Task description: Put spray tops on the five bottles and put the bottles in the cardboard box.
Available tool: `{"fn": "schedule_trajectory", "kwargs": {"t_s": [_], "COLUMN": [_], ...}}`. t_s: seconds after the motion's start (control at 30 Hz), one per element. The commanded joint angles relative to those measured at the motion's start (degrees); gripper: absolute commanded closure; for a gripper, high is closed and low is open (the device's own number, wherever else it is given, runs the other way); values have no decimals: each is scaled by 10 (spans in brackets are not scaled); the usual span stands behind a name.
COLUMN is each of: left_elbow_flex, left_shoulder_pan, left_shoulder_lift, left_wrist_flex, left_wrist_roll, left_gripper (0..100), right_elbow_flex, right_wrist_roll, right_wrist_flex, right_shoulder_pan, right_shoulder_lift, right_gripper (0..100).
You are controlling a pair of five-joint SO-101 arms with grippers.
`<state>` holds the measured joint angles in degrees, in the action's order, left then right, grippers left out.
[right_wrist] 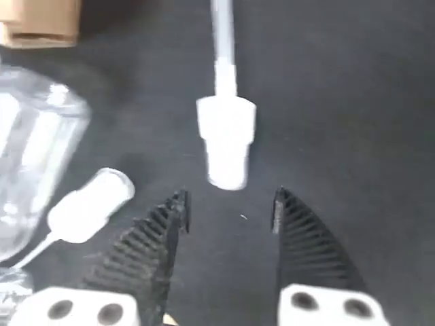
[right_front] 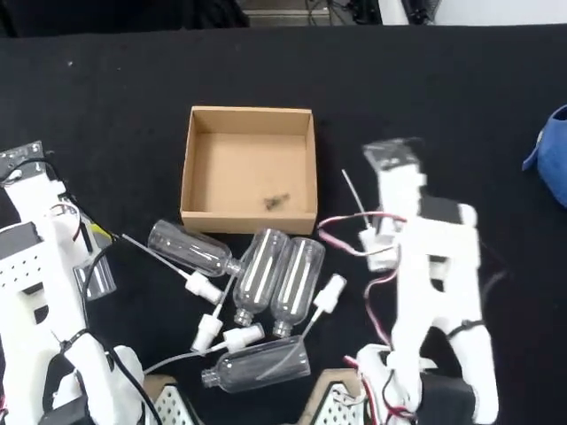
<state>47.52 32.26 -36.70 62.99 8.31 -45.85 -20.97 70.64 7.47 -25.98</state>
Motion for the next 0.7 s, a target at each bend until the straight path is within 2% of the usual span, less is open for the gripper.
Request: {"fn": "schedule_trajectory", "kwargs": {"t_s": [0.0, 0.13, 0.3, 0.67], "left_elbow_flex": [-2, 3, 5, 5], "left_shoulder_pan": [-7, -7, -7, -7], "left_shoulder_lift": [-18, -18, -18, -18], "left_wrist_flex": [-8, -10, -4, -4], "left_wrist_roll": [-8, -28, -27, -27], "left_gripper": [970, 970, 970, 970], "right_elbow_flex": [-22, -87, -123, -134], "right_wrist_roll": [12, -10, -43, -79], "right_wrist_flex": [-54, -149, -213, -228], "right_shoulder_pan": [-48, -47, -33, -1], "right_shoulder_lift": [-3, 1, 1, 6], "right_gripper": [811, 811, 811, 812]}}
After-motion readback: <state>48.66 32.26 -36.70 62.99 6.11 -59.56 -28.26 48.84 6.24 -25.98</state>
